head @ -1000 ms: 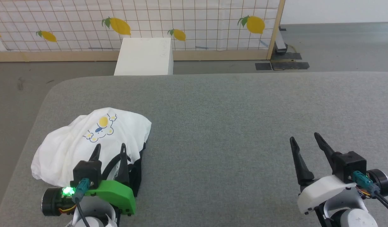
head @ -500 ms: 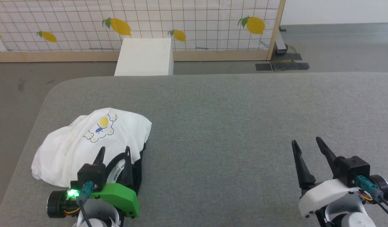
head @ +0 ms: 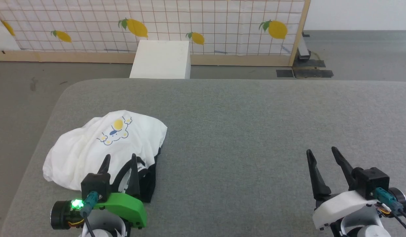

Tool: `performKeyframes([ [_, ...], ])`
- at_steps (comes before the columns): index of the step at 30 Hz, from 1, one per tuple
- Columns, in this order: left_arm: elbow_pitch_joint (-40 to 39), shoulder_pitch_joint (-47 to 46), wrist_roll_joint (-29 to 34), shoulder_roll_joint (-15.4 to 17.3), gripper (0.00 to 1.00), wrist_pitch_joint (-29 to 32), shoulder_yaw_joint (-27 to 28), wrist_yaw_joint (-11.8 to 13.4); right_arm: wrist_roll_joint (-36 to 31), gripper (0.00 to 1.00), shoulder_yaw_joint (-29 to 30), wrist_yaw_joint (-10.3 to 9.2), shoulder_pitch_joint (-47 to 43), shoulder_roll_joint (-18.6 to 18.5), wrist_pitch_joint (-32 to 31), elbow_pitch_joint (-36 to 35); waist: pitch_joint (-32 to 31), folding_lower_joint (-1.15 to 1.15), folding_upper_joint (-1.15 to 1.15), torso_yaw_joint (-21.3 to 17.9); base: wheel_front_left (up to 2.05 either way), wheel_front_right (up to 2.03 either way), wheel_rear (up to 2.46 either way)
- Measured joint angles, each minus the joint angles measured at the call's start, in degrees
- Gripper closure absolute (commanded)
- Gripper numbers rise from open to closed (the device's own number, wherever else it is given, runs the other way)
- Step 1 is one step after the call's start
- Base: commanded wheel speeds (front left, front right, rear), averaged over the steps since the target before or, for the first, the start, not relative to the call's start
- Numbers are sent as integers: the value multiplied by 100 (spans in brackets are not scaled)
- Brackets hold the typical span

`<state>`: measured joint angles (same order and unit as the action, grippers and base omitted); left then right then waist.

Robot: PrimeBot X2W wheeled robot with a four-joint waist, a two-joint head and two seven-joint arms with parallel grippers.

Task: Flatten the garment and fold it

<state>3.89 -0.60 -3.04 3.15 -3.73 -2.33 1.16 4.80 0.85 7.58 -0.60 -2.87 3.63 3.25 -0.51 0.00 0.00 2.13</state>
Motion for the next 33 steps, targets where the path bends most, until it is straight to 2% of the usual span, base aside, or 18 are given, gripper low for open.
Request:
performKeyframes([
  [33, 148, 208, -230, 33, 0, -396, -7, 151, 254, 0, -104, 0, -166, 0, 401, 289, -35, 0, 0, 1216, 0, 0, 0],
])
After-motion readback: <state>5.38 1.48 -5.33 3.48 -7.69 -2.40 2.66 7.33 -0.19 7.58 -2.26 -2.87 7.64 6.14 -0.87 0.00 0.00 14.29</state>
